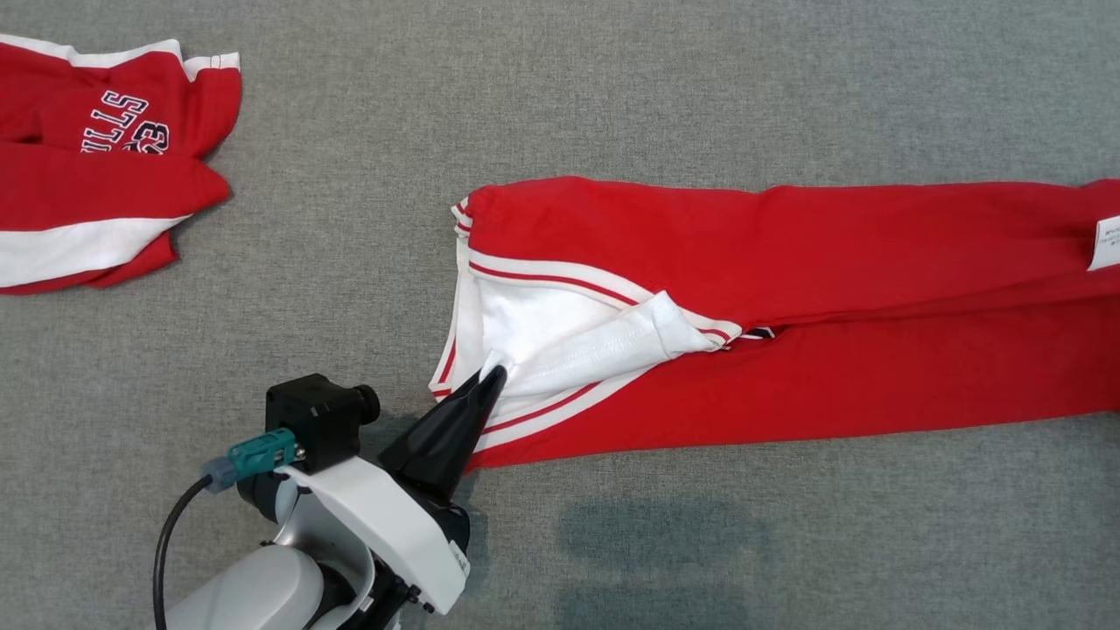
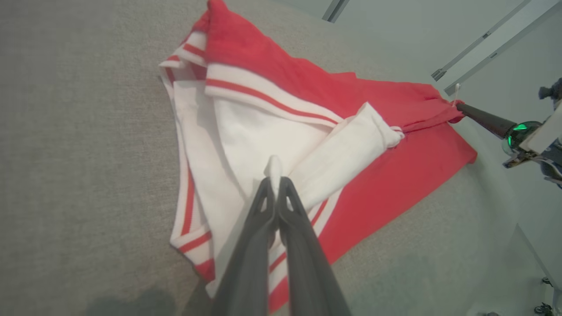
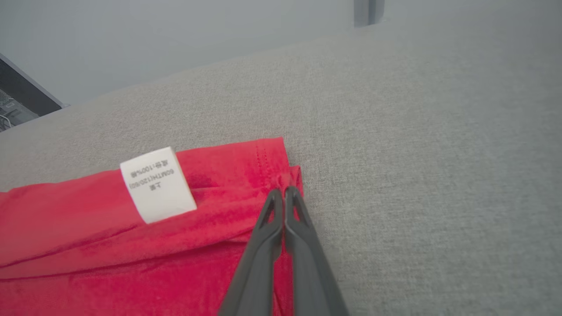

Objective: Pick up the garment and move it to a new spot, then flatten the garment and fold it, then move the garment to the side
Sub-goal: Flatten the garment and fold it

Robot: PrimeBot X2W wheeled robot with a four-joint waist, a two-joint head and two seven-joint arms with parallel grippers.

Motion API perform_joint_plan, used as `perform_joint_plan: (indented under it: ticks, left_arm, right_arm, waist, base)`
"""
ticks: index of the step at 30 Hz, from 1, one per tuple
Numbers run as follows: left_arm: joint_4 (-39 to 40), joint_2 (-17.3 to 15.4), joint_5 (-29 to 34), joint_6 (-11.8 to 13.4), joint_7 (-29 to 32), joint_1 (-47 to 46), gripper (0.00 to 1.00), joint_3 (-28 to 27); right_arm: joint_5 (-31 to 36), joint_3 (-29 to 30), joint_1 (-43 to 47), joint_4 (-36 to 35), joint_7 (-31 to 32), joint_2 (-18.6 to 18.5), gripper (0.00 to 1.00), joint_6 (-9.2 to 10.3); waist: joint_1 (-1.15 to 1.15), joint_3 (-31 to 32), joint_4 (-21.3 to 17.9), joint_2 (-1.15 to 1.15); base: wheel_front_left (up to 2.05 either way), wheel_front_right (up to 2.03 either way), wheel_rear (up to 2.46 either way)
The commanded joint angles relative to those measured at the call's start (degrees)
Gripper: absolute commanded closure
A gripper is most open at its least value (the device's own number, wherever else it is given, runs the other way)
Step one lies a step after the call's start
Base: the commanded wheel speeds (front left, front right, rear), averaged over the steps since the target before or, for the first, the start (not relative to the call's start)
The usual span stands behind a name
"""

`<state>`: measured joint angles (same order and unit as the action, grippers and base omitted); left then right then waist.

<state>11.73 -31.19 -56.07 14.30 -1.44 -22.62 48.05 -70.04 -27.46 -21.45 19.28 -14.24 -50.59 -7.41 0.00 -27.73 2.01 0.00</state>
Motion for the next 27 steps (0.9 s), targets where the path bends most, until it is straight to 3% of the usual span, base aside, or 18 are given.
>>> perform_joint_plan:
  ticks: [1, 15, 17, 18, 19, 20, 27]
  left_arm:
    - [0.9, -1.3, 0.1, 0.5, -0.1, -0.5, 1.0, -1.9]
    - [-6.1, 1.1, 1.0, -0.1, 0.5, -1.9, 1.0, 0.2]
    - [-7.1, 1.4, 1.6, 0.1, 0.2, -2.4, 0.61, 0.4]
    - [-7.6, 1.6, 1.9, 0.2, 0.2, -2.6, 0.45, 0.6]
    - [-7.8, 2.0, 1.8, 0.2, 0.2, -2.7, 0.31, 0.7]
    - [-7.9, 2.5, 1.8, 0.1, -0.1, -2.9, 0.0, 0.7]
    - [-8.5, 4.2, 2.0, 0.7, -3.0, -2.5, 0.0, -0.2]
  right_arm:
    - [0.6, -0.3, 2.5, -0.4, -0.8, -2.5, 1.0, -0.08]
    - [1.8, -2.5, 1.8, 1.8, -0.8, -0.9, 1.0, -0.08]
    - [2.6, -2.8, 1.2, 2.5, -0.8, -0.4, 0.56, -0.08]
    - [3.1, -2.8, 0.9, 2.9, -0.8, -0.1, 0.19, -0.08]
    - [3.6, -2.8, 0.6, 3.2, -0.8, 0.3, 0.0, -0.08]
    - [4.1, -2.7, 0.3, 3.5, -0.8, 0.7, 0.0, -0.08]
    - [8.5, 0.5, 0.0, 4.4, -0.8, 3.0, 0.0, -0.08]
  waist:
    - [0.0, 0.0, 0.0, 0.0]
    - [0.0, 0.0, -0.3, 0.0]
    - [0.0, 0.2, -0.4, 0.0]
    - [0.0, 0.2, -0.4, 0.0]
    - [0.0, 0.4, -0.5, 0.0]
    - [0.0, 0.5, -0.5, 0.0]
    - [0.0, 2.7, -0.6, 0.0]
  base:
    - [0.0, 0.0, 0.0]
    - [0.0, 0.0, 0.0]
    - [0.0, 0.0, 0.0]
    - [0.0, 0.0, 0.0]
    - [0.0, 0.0, 0.0]
    - [0.0, 0.0, 0.0]
    - [0.0, 0.0, 0.0]
